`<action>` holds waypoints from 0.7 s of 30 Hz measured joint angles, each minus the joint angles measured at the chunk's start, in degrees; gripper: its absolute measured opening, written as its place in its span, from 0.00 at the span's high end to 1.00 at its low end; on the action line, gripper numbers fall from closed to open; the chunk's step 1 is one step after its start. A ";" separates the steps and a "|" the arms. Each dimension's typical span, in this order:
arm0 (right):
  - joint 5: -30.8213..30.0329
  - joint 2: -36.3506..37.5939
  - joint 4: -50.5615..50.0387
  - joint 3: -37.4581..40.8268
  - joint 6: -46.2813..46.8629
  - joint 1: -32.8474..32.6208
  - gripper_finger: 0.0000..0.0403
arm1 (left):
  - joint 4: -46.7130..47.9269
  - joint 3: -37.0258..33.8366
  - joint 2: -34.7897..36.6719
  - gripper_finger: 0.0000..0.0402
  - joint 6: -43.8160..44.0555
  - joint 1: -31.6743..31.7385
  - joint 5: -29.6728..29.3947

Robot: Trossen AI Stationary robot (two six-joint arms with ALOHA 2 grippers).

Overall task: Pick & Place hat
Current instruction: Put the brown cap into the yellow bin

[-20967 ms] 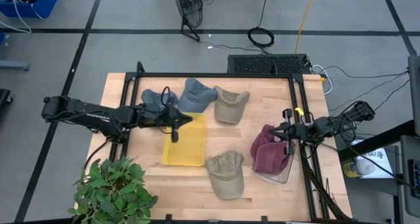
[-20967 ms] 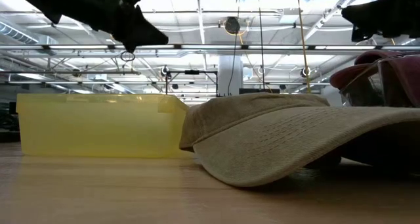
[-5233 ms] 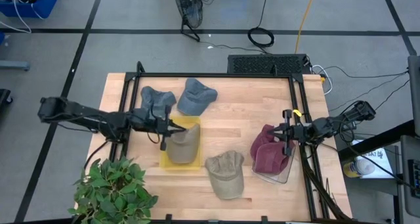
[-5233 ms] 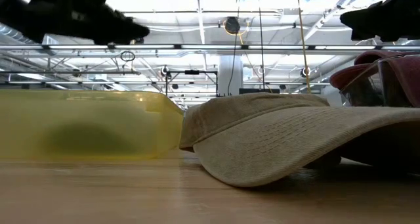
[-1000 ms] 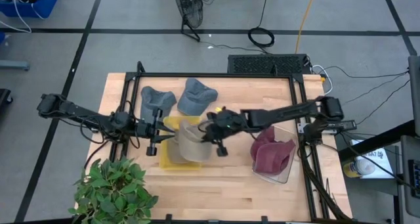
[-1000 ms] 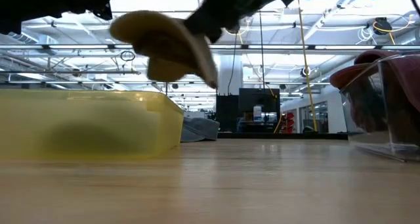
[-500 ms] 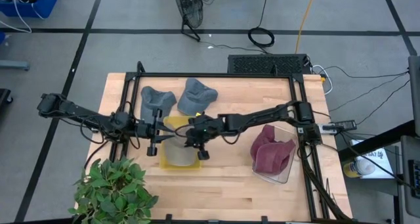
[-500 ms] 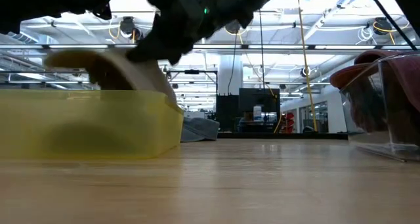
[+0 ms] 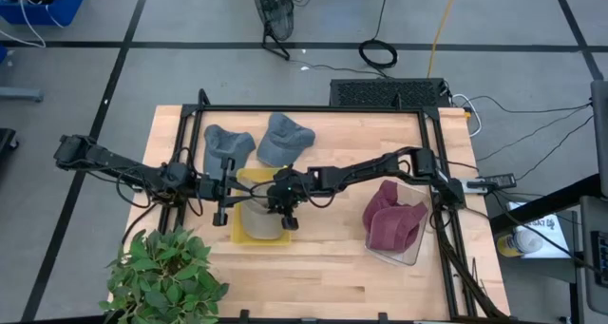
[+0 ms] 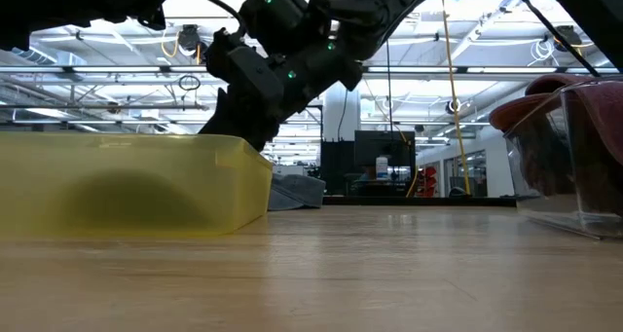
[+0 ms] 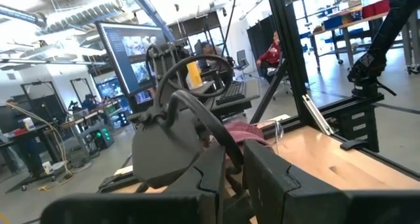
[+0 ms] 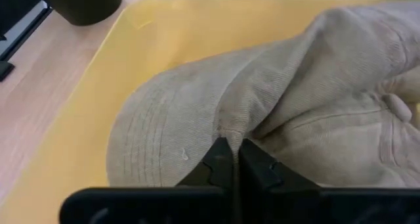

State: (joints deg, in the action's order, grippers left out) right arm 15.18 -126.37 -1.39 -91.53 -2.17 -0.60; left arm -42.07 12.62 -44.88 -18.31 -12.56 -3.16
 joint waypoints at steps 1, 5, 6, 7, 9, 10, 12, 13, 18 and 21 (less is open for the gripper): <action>-0.05 0.02 0.10 0.00 0.02 -0.04 0.98 | 0.04 0.00 0.02 0.85 0.00 -0.01 0.00; -0.09 0.66 0.13 0.07 2.02 -0.51 0.93 | 0.29 0.00 0.02 0.85 0.00 -0.01 0.01; -0.23 0.70 0.08 0.07 1.96 -0.69 0.91 | 0.39 0.00 0.02 0.85 0.00 -0.02 0.04; -0.33 0.70 0.05 0.09 1.77 -0.88 0.89 | 0.46 0.00 0.02 0.85 0.00 -0.02 0.09; -0.35 0.68 0.12 0.09 1.77 -0.98 0.84 | 0.49 0.00 0.02 0.85 0.02 -0.02 0.07; -0.33 0.68 0.23 0.10 2.06 -0.98 0.80 | 0.49 0.00 0.02 0.85 0.02 -0.02 0.08; -0.26 0.66 0.29 0.15 2.86 -0.98 0.73 | 0.49 0.00 0.02 0.85 0.25 -0.02 0.07; -0.13 0.65 0.29 0.15 2.97 -0.98 0.69 | 0.52 0.00 0.02 0.85 0.41 -0.02 0.07; -0.21 1.88 0.41 0.33 1.49 -1.12 0.52 | 0.74 0.00 0.00 0.85 0.50 -0.01 0.04; -1.83 3.31 0.41 0.36 1.41 -1.49 0.44 | 0.85 0.00 0.00 0.85 0.50 -0.02 0.00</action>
State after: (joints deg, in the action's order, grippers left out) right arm 13.35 -123.06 -0.98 -91.16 -0.76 -2.09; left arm -41.22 12.62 -44.88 -17.80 -12.58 -3.16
